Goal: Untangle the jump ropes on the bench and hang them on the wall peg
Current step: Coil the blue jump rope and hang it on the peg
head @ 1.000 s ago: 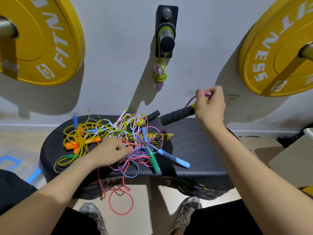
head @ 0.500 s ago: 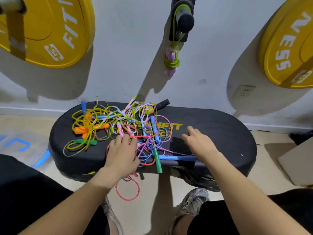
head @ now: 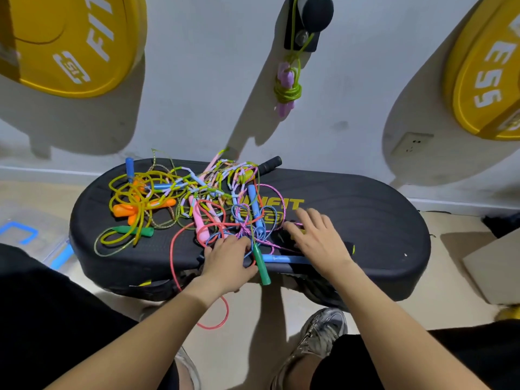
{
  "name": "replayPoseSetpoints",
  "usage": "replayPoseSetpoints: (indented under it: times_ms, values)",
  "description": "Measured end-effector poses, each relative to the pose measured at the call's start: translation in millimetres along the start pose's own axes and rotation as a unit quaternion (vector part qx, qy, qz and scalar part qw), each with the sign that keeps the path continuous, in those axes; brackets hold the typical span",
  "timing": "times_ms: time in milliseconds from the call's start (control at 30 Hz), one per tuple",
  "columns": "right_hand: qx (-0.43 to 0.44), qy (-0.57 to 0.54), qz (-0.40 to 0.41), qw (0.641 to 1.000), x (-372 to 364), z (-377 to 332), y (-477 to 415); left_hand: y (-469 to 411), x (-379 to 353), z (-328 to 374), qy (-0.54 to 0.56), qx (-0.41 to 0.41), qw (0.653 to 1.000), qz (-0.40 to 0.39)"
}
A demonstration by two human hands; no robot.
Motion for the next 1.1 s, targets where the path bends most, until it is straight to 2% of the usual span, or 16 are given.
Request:
replayPoseSetpoints:
  times_ms: [100,167,233,367,467,533,600,667,800,867,933,1033,1100]
  values:
    - [-0.086,-0.035,-0.013,0.996,3,3,6,-4,1,4,0.091,0.045,0.995,0.01]
    - [-0.075,-0.124,-0.026,0.989,9,-2,6,-7,1,6,0.128,0.073,0.989,0.013]
    - [-0.059,-0.212,-0.086,0.972,15,-19,4,-9,0,4,0.157,0.084,0.984,0.0]
    - [-0.104,-0.268,-0.142,0.947,18,-61,-4,-10,-1,-2,0.201,0.071,0.976,-0.052]
    - [-0.164,-0.365,-0.129,0.907,23,-69,-12,-13,3,-5,0.263,0.082,0.96,-0.055]
    - [-0.225,-0.416,-0.08,0.878,27,-63,-17,-14,4,-5,0.29,0.079,0.953,-0.044]
    - [-0.269,-0.402,-0.016,0.875,29,-50,-22,-11,6,-4,0.279,0.07,0.957,-0.045]
    - [-0.277,-0.331,0.035,0.901,29,-34,-25,-7,6,-5,0.244,0.065,0.967,-0.044]
    - [-0.342,-0.244,0.004,0.907,24,-10,-21,-5,6,-10,0.252,0.069,0.964,-0.048]
    - [-0.308,-0.215,-0.02,0.927,24,-11,-17,-5,8,-11,0.258,0.062,0.962,-0.063]
    - [-0.216,-0.255,-0.032,0.942,29,-18,-14,-4,13,-12,0.262,0.061,0.959,-0.093]
    - [-0.11,-0.33,-0.091,0.933,37,-34,-12,-4,29,-8,0.299,0.072,0.946,-0.106]
    - [-0.091,-0.378,-0.136,0.911,42,-45,-12,-4,50,-1,0.34,0.072,0.934,-0.083]
Point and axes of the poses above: each hand's wrist, its own y-axis away from the middle knuckle, its own x-axis out of the back of the hand, z = x × y, the point moved 2 cm from there along -y, towards the middle knuckle, and after that the axes turned 7 degrees about z, right-handed, at the moved point
